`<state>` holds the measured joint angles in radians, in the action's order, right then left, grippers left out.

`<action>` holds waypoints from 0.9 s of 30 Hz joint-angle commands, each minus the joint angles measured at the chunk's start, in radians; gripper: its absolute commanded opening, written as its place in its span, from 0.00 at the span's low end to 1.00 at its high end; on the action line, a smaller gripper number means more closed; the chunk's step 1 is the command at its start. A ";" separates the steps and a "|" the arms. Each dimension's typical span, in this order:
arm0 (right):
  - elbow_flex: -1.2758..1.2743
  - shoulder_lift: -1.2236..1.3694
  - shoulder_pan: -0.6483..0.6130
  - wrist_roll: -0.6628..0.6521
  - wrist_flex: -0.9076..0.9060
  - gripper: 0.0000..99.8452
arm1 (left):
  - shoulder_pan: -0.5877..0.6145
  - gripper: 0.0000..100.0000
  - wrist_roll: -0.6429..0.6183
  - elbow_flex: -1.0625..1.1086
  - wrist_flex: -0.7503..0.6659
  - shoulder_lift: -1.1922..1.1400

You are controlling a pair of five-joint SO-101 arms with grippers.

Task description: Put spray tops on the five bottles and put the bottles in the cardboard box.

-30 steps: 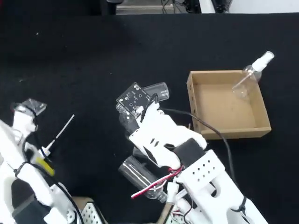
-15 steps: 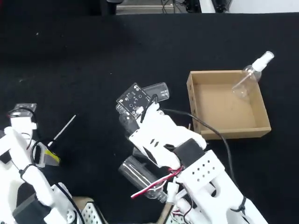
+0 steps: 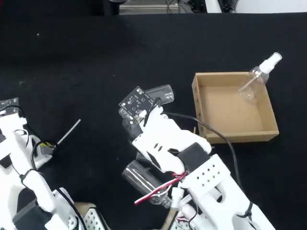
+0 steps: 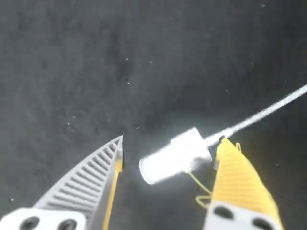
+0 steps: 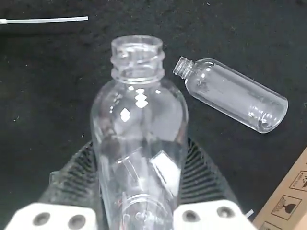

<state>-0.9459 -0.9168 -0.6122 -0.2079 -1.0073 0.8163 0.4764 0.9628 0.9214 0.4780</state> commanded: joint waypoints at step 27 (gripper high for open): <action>0.008 -0.028 -0.014 0.006 0.023 0.01 | 0.245 0.29 0.468 0.090 -0.350 0.029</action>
<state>-0.9459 -0.9168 -0.6122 -0.2079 -1.0073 1.0388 1.0334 1.0687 0.6790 0.4780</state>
